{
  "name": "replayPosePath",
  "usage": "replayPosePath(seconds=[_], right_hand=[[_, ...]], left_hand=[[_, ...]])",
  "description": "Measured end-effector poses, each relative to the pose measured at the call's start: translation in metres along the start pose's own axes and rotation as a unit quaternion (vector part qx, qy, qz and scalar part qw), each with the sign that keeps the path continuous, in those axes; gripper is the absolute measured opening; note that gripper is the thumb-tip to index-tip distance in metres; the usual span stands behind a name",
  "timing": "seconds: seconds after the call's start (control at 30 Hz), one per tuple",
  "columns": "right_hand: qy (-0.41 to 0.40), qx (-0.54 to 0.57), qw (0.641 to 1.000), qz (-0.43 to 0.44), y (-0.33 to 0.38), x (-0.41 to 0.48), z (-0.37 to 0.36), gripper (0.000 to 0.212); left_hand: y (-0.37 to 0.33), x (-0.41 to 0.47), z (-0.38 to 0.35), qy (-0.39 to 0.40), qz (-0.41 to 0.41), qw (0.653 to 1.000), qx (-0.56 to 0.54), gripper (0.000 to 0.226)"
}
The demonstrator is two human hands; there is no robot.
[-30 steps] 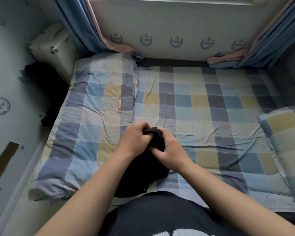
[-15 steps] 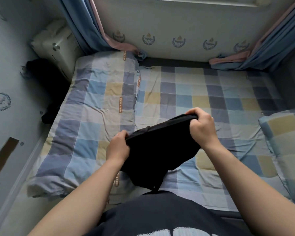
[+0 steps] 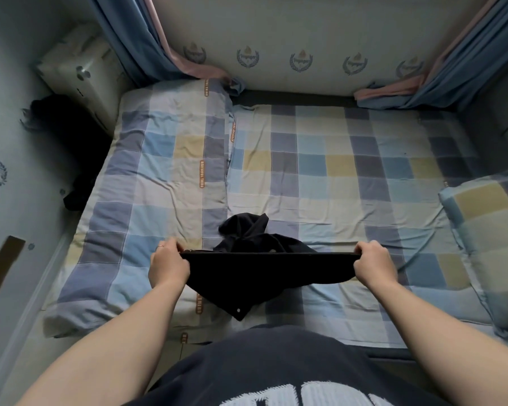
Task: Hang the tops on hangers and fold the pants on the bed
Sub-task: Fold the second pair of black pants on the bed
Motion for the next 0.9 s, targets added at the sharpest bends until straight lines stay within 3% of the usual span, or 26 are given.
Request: replayPosePath(seconds=[0.23, 0.3, 0.4, 0.47, 0.53, 0.73, 0.8, 0.9], right_hand=[[0.002, -0.026, 0.999, -0.048, -0.016, 0.0, -0.009, 0.02], [0.01, -0.007, 0.997, -0.072, -0.019, 0.001, -0.01, 0.019], [0.015, 0.098, 0.986, -0.137, -0.02, 0.0, -0.015, 0.023], [0.031, 0.276, 0.935, -0.22, -0.019, -0.003, -0.023, 0.025], [0.084, 0.455, 0.836, -0.295, -0.016, -0.01, -0.03, 0.028], [0.176, 0.681, 0.653, -0.28, 0.004, -0.013, -0.019, 0.027], [0.188, 0.716, 0.627, -0.243, 0.008, -0.009, -0.011, 0.024], [0.185, 0.745, 0.618, -0.169, 0.011, 0.002, 0.002, 0.034]], left_hand=[[0.034, 0.005, -0.006, -0.035, 0.135, 0.985, -0.099, 0.024], [0.04, 0.006, -0.006, -0.054, 0.243, 0.949, -0.193, 0.027], [0.038, 0.008, -0.01, -0.045, 0.385, 0.838, -0.383, 0.039], [0.034, 0.011, -0.01, -0.013, 0.405, 0.781, -0.476, 0.043], [0.032, 0.012, -0.008, 0.034, 0.423, 0.759, -0.494, 0.031], [0.018, 0.017, -0.003, 0.133, 0.411, 0.667, -0.607, 0.028], [0.007, 0.019, 0.002, 0.152, 0.382, 0.652, -0.638, 0.025], [-0.005, 0.024, 0.01, 0.181, 0.331, 0.656, -0.653, 0.019]])
Point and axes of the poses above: each hand's wrist, its own x-axis towards the middle knuckle, its own z-axis out of the back of the hand, y = z × x, the point moved 3 cm from there along x, towards the middle knuckle, and after that the axes turned 5 degrees about -x, right-handed, at the moved point
